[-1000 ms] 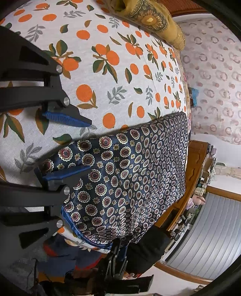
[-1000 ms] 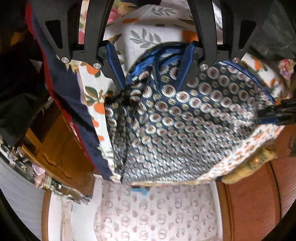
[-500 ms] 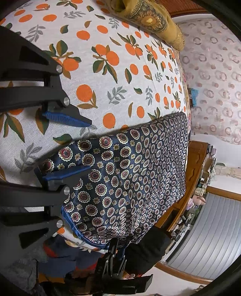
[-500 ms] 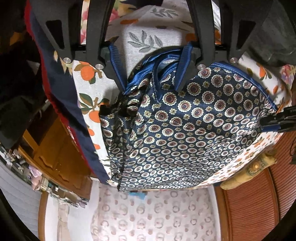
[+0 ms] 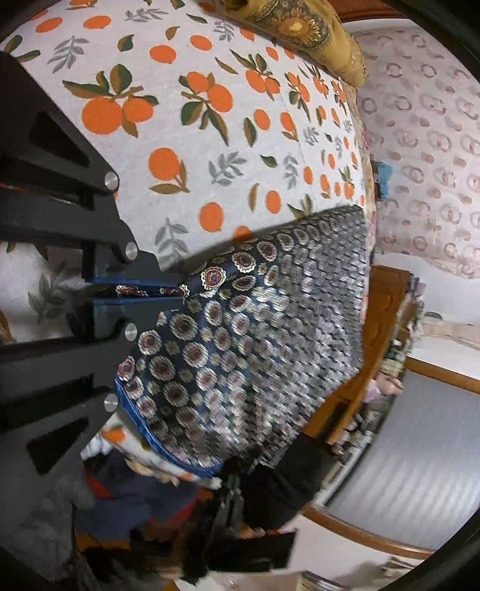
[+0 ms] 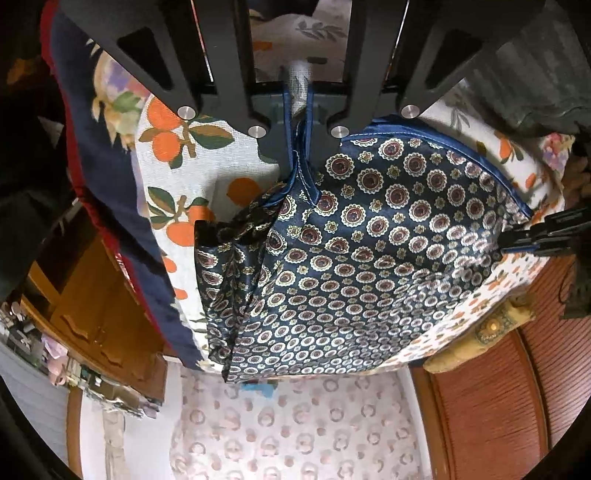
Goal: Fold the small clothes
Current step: 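Pinch the bundle edge with the right gripper while the left gripper pinches beside it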
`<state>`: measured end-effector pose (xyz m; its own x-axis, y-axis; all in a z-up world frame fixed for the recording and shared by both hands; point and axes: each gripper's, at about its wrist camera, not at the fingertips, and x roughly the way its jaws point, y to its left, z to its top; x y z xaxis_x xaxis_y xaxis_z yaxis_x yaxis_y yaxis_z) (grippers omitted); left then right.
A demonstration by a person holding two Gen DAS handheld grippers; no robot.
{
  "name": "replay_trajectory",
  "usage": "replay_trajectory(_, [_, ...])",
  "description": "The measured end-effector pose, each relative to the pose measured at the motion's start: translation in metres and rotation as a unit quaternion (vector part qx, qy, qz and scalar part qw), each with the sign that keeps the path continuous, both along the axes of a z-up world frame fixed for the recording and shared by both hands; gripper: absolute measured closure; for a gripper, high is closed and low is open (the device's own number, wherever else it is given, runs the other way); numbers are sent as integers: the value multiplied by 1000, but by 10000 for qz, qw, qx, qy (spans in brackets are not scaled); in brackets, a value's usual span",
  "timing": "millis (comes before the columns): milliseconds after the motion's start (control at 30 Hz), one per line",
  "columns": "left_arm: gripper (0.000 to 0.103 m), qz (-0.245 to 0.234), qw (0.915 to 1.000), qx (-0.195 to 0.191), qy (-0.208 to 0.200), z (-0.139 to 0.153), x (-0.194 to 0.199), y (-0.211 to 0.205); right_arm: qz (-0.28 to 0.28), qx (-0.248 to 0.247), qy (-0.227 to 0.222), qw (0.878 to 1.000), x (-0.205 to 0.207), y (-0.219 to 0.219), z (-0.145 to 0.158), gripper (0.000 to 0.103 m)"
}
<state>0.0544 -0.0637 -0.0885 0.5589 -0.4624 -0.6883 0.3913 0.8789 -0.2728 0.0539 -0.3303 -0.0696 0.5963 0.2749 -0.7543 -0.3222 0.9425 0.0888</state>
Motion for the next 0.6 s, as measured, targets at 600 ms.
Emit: replay_trajectory(600, [103, 451, 9940, -422, -904, 81, 117, -1, -110, 658, -1424, 9876, 86, 2, 101, 102])
